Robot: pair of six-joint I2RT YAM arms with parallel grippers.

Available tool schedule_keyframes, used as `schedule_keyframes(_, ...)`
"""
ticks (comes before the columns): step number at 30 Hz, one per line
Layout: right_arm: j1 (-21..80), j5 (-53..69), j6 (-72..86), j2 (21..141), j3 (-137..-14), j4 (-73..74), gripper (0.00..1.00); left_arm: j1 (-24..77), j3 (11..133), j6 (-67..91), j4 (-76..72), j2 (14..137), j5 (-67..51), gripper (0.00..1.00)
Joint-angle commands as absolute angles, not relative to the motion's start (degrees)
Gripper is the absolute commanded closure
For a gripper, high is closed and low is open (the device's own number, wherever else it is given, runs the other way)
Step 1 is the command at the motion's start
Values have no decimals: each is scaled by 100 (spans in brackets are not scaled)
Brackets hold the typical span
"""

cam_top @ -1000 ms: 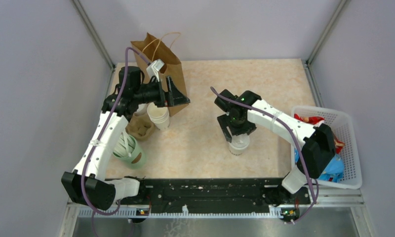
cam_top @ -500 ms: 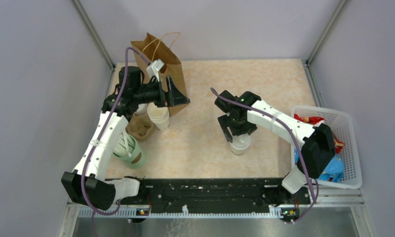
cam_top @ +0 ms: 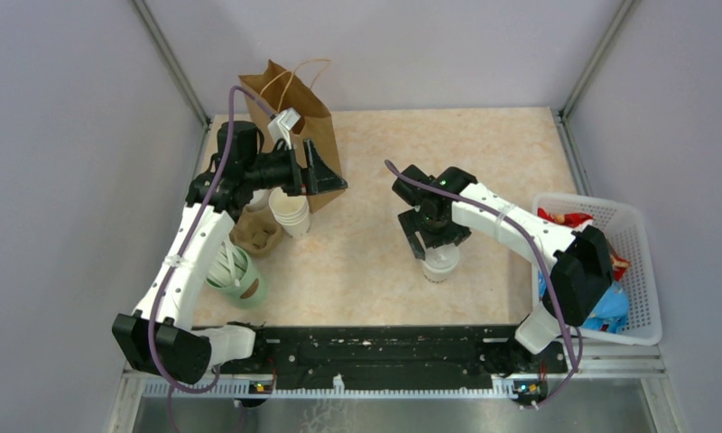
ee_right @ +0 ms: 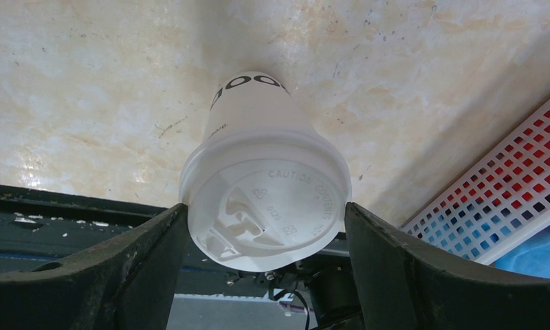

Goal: Pack the takeout coffee

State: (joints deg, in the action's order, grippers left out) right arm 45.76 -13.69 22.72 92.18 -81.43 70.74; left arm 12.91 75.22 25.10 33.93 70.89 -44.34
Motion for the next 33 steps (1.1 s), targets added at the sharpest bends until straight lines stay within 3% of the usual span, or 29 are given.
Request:
schedule_keyframes(1, 4624, -1520, 2328, 9116, -8285, 7011, 18, 1283, 7653, 2399, 3239, 7103, -4587, 2)
schedule_keyframes(10, 4631, -1368, 2316, 8854, -8751, 7354, 8, 1422, 7712, 2539, 3260, 7197, -4633, 2)
schedule_keyframes(15, 4171, -809, 2246, 8310, -9008, 7505, 7, 2469, 7730, 2910, 3196, 7287, -3971, 2)
schedule_keyframes(21, 2169, 1755, 2029, 7001, -7296, 6224, 16, 3696, 7217, 3862, 2397, 7543, -3280, 6)
schedule_keyframes(26, 562, 4090, 1984, 6342, -5645, 4847, 22, 4341, 7258, 4284, 2229, 8445, -3424, 20)
schedule_keyframes(33, 170, 5014, 2790, 6059, -4190, 3370, 30, 4385, 7451, 4697, 2069, 9352, -3551, 23)
